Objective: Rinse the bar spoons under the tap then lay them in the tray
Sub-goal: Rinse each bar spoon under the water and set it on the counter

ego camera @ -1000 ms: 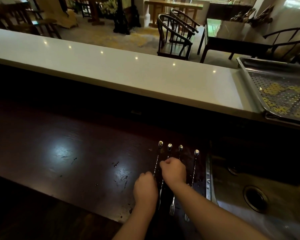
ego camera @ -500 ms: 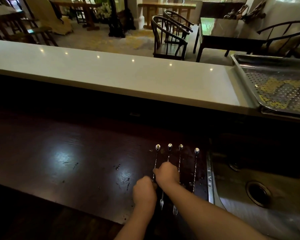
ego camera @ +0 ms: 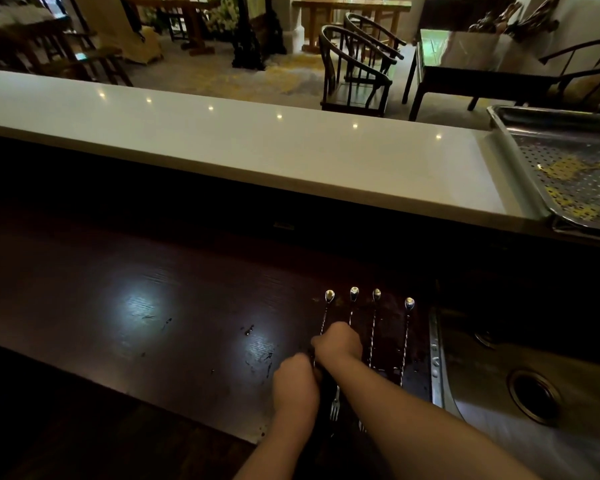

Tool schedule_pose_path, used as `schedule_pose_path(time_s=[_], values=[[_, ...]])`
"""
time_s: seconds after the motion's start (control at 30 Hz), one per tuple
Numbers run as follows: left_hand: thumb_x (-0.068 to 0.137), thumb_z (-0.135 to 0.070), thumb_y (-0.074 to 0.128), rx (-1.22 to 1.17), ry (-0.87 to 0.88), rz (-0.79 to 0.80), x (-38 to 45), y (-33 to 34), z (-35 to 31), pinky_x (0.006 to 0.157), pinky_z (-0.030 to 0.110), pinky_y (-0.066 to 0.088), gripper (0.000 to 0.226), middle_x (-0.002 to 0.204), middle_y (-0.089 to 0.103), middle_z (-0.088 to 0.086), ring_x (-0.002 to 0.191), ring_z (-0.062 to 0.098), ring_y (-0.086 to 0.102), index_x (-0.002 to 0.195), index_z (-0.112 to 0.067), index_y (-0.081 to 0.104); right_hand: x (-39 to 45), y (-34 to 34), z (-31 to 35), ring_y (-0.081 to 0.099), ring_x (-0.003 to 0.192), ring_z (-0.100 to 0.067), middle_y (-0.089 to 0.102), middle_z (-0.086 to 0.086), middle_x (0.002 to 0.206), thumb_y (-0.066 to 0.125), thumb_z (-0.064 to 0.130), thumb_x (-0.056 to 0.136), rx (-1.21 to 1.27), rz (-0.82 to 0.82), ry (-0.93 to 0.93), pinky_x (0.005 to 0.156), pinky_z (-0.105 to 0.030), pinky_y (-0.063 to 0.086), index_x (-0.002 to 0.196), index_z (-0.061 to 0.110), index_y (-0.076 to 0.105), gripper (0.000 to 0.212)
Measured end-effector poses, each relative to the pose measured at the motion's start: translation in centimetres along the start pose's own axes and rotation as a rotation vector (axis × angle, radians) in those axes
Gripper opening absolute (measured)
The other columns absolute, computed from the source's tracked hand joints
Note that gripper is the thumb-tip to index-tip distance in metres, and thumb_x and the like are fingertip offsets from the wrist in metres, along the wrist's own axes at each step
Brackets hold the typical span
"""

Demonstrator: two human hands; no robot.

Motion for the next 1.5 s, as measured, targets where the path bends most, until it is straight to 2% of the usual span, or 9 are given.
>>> schedule_pose_path(time_s=[0.13, 0.3, 0.43, 0.5, 0.73, 0.97, 1.1, 1.27, 1.5], values=[[0.092, -0.012, 0.042, 0.031, 0.021, -0.010, 0.3, -0.8, -0.6, 0.082, 0.035, 0.049, 0.023, 0.106, 0.067, 0.011, 0.098, 0.026, 0.063, 0.101, -0.007, 0.063, 0.0, -0.5, 0.2, 0.068, 0.093, -0.031, 0.072, -0.014, 0.098, 0.060, 0.020, 0.084, 0.052, -0.009, -0.010, 0.066, -0.026, 0.044, 0.086, 0.006, 0.068, 0.016], [0.092, -0.016, 0.044, 0.127, 0.106, -0.048, 0.5, -2.0, -3.4, 0.081, 0.035, 0.046, 0.022, 0.109, 0.066, 0.010, 0.101, 0.027, 0.062, 0.103, -0.009, 0.061, 0.0, -3.7, 0.4, 0.067, 0.092, -0.030, 0.072, -0.012, 0.095, 0.063, 0.023, 0.080, 0.146, -0.089, 0.007, 0.070, -0.028, 0.051, 0.092, 0.007, 0.073, 0.023], [0.092, -0.015, 0.044, 0.130, 0.209, -0.079, 0.4, -2.1, -7.7, 0.073, 0.033, 0.045, 0.019, 0.107, 0.064, 0.009, 0.098, 0.027, 0.063, 0.102, -0.010, 0.060, 0.4, -7.9, -1.3, 0.065, 0.075, -0.023, 0.073, -0.008, 0.086, 0.066, 0.026, 0.080, 0.254, -0.195, 0.036, 0.054, -0.023, 0.042, 0.086, 0.010, 0.074, 0.019], [0.092, -0.013, 0.043, 0.133, 0.279, -0.079, 0.0, -1.5, -10.3, 0.068, 0.029, 0.041, 0.019, 0.106, 0.064, 0.008, 0.095, 0.026, 0.063, 0.102, -0.010, 0.059, 0.5, -10.2, -2.8, 0.060, 0.070, -0.021, 0.072, -0.007, 0.088, 0.066, 0.027, 0.081, 0.285, -0.252, 0.060, 0.054, -0.023, 0.039, 0.086, 0.010, 0.071, 0.018], [0.091, -0.011, 0.045, 0.175, 0.541, -0.007, -3.3, 3.3, -19.1, 0.074, 0.032, 0.050, 0.020, 0.101, 0.067, 0.007, 0.091, 0.025, 0.066, 0.101, -0.013, 0.062, 0.5, -17.4, -11.4, 0.069, 0.089, -0.028, 0.074, -0.011, 0.093, 0.067, 0.026, 0.081, 0.393, -0.410, 0.212, 0.062, -0.026, 0.044, 0.092, 0.009, 0.074, 0.021], [0.091, -0.010, 0.042, 0.352, 0.767, 0.062, -7.9, 9.4, -26.4, 0.073, 0.032, 0.048, 0.025, 0.099, 0.069, 0.005, 0.092, 0.024, 0.066, 0.097, -0.014, 0.066, -0.7, -22.4, -21.7, 0.067, 0.087, -0.030, 0.073, -0.010, 0.088, 0.066, 0.025, 0.078, 0.564, -0.486, 0.356, 0.062, -0.027, 0.041, 0.085, 0.010, 0.073, 0.018], [0.090, -0.009, 0.043, 0.408, 0.814, 0.051, -9.9, 12.2, -29.3, 0.073, 0.034, 0.049, 0.022, 0.102, 0.067, 0.007, 0.094, 0.028, 0.065, 0.097, -0.012, 0.065, -0.6, -23.3, -27.3, 0.069, 0.085, -0.039, 0.072, -0.022, 0.085, 0.066, 0.015, 0.075, 0.869, -0.458, 0.401, 0.077, -0.042, 0.055, 0.065, 0.007, 0.063, 0.013], [0.089, -0.006, 0.048, 0.539, 0.850, 0.038, -11.9, 15.5, -32.5, 0.071, 0.033, 0.050, 0.024, 0.105, 0.066, 0.006, 0.095, 0.027, 0.066, 0.102, -0.017, 0.065, -1.3, -25.0, -33.0, 0.057, 0.056, -0.023, 0.061, -0.006, 0.052, 0.067, 0.015, 0.078, 1.145, -0.445, 0.452, 0.064, -0.036, 0.045, 0.052, 0.009, 0.060, 0.028], [0.089, -0.010, 0.049, 0.604, 0.868, -0.019, -13.1, 17.7, -35.2, 0.066, 0.031, 0.045, 0.022, 0.105, 0.065, 0.003, 0.094, 0.027, 0.065, 0.100, -0.021, 0.064, 0.1, -28.0, -38.9, 0.044, 0.031, -0.010, 0.051, -0.003, 0.042, 0.061, 0.003, 0.089, 1.629, -0.419, 0.419, 0.033, -0.017, 0.034, 0.067, 0.003, 0.055, 0.023]])
Point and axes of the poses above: each hand's wrist, its own x-axis towards the middle knuckle, its own y-axis out of the palm, z = x × y, the point moved 5 cm from there along x, towards the middle knuckle
